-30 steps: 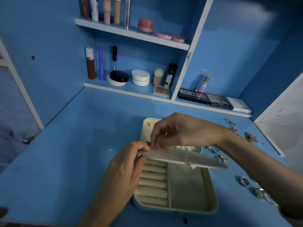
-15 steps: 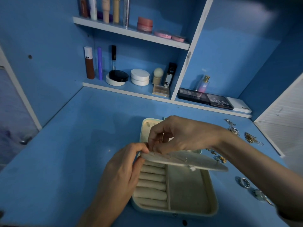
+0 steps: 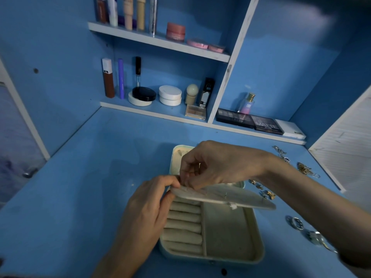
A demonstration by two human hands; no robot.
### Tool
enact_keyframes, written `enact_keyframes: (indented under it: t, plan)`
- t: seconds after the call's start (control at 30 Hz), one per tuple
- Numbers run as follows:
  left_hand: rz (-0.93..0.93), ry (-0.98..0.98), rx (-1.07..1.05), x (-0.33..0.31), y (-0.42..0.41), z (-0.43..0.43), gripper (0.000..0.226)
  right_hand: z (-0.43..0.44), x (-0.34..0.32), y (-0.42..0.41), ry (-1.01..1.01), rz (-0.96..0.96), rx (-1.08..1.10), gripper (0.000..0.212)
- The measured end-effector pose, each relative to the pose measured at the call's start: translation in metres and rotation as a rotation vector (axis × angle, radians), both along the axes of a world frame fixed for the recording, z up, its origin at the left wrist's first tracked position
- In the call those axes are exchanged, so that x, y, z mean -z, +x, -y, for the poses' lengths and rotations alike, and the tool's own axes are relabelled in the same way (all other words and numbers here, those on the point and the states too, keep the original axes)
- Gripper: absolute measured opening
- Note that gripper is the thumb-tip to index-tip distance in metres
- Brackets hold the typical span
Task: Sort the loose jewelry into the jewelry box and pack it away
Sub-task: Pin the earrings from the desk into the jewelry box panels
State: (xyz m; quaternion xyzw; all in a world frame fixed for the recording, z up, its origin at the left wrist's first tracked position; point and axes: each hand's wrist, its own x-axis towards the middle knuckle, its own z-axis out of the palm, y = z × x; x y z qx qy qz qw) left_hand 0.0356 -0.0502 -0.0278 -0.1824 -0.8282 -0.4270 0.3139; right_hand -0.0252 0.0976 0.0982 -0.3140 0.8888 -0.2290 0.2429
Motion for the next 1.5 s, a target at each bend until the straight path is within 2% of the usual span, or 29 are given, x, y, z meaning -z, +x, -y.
enact_keyframes:
  t: [0.27,0.57,0.87,0.97,1.13,1.23,1.33,1.5]
  plan:
    - [0.009,0.015,0.028,0.002,-0.001,0.002,0.013,-0.003,0.005,0.002,-0.028,0.006,0.042,0.005]
    - [0.074,0.079,0.079,-0.002,-0.004,0.001,0.015,-0.034,0.009,0.007,-0.277,0.048,0.175,0.007]
    - [0.083,0.04,0.154,-0.02,-0.012,0.006,0.014,-0.098,0.013,0.008,-0.447,0.045,0.409,0.01]
    - [0.084,0.033,0.165,-0.029,-0.018,0.005,0.013,-0.111,0.019,0.009,-0.497,0.057,0.515,0.02]
    - [0.13,0.066,0.182,-0.036,-0.032,0.002,0.014,-0.119,0.031,0.013,-0.623,0.137,0.672,0.05]
    - [0.195,0.153,0.184,-0.034,-0.04,0.001,0.011,-0.118,0.035,0.014,-0.719,0.171,0.727,0.064]
    - [0.306,0.273,0.215,-0.033,-0.048,-0.002,0.003,-0.117,0.039,0.015,-0.755,0.171,0.751,0.061]
    - [0.461,0.478,0.29,-0.031,-0.059,-0.006,0.009,-0.113,0.042,0.015,-0.804,0.151,0.789,0.051]
